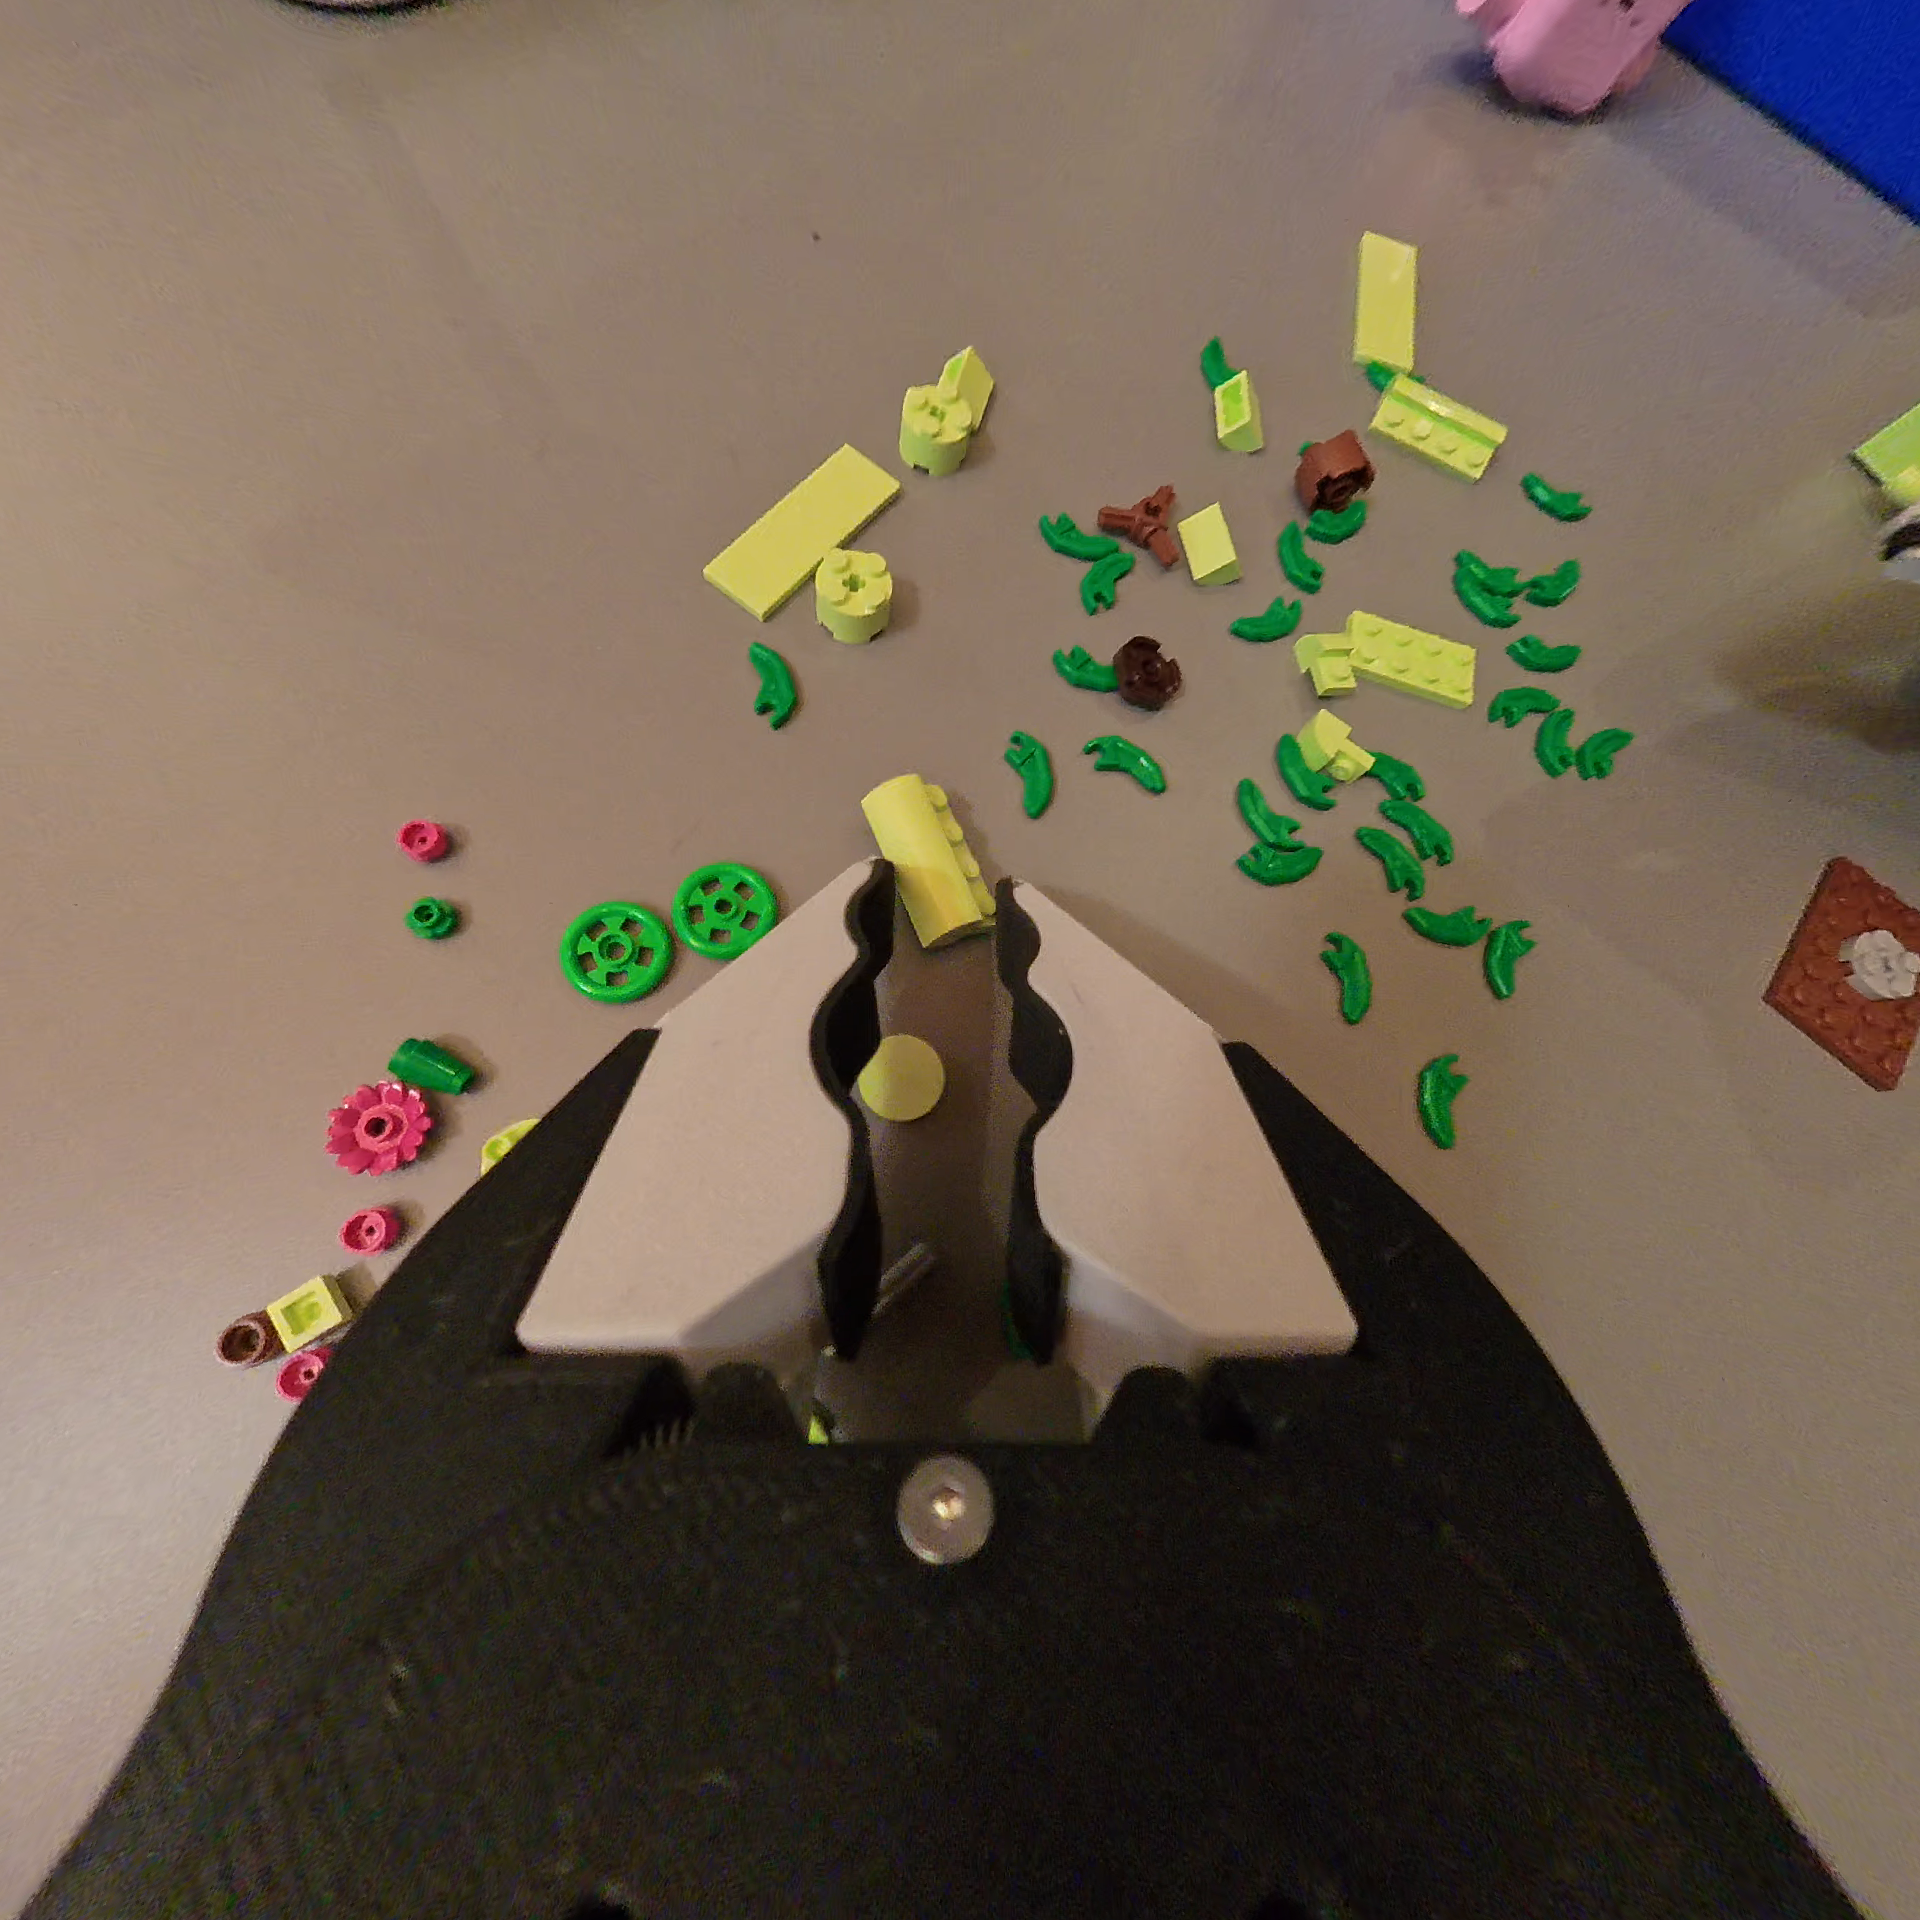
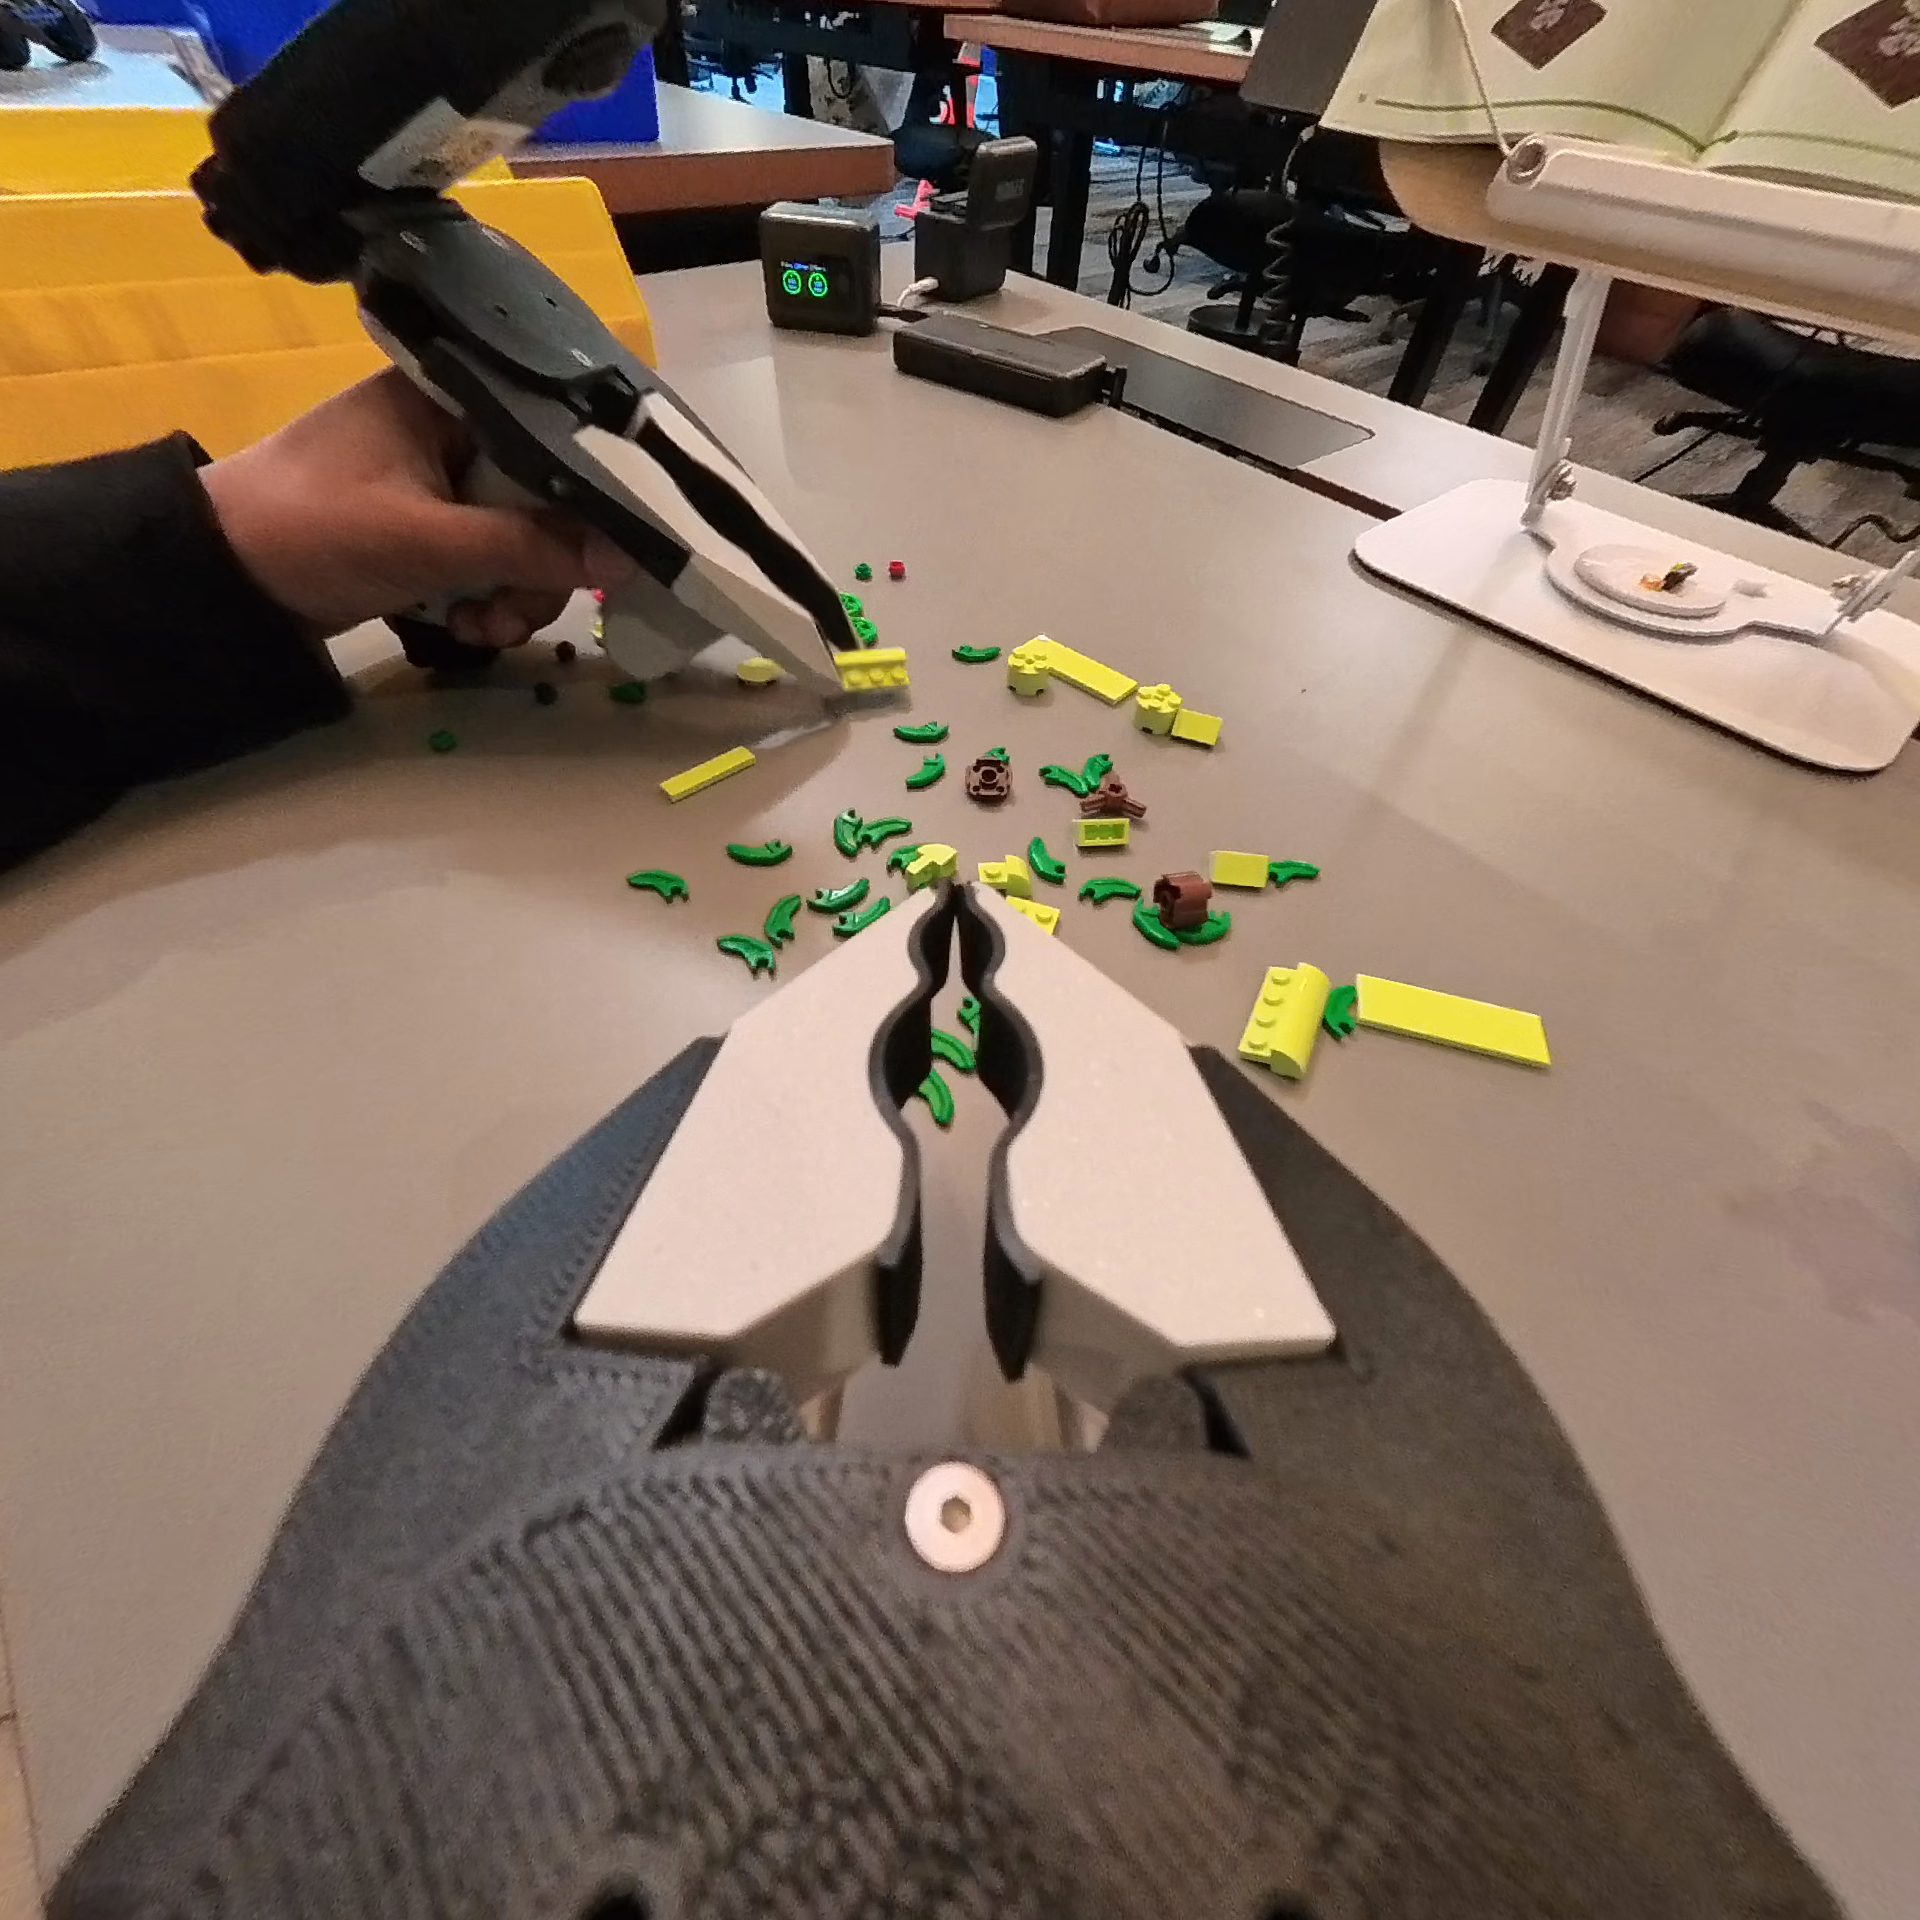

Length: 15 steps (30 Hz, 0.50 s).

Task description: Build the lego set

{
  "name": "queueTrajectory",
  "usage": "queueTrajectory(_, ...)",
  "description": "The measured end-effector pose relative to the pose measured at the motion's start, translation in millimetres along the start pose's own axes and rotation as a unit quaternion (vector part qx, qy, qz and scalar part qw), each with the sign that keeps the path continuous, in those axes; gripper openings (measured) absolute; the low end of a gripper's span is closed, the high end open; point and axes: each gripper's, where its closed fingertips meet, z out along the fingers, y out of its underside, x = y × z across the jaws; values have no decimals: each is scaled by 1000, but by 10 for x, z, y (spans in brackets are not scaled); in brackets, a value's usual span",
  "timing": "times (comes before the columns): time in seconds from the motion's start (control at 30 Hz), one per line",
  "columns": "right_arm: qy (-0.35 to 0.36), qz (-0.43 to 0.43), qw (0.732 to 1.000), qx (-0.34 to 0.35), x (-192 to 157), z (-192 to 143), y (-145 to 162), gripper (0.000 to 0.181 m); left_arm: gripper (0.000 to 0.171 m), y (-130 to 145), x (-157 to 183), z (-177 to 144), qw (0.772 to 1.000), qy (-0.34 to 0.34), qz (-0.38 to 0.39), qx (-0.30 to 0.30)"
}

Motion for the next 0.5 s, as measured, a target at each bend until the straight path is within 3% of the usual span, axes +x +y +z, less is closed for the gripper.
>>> queueTrajectory(0.13, 1, -4, 1000, 0, -7, 1, 1, 0, 16, -188, 147, -130, 995, 63, -31, 75)
queueTrajectory(0.23, 1, -6, 1000, -3, -12, 6, 8, 0, 16, -466, 328, -365, 964, 175, -105, 171)
queueTrajectory(0.3, 1, -6, 1000, -4, -13, 8, 9, 0, 16, -639, 409, -579, 920, 271, -165, 230)
queueTrajectory(0.4, 1, -6, 1000, -2, -12, 4, 5, 0, 14, -818, 492, -1004, 807, 447, -242, 300)
queueTrajectory(0.43, 0, -5, 1000, -2, -12, 2, 4, 0, 14, -844, 488, -1114, 775, 484, -255, 316)
queueTrajectory(0.5, 0, -4, 1000, -2, -12, 2, 4, 0, 14, -872, 490, -1265, 734, 528, -263, 337)
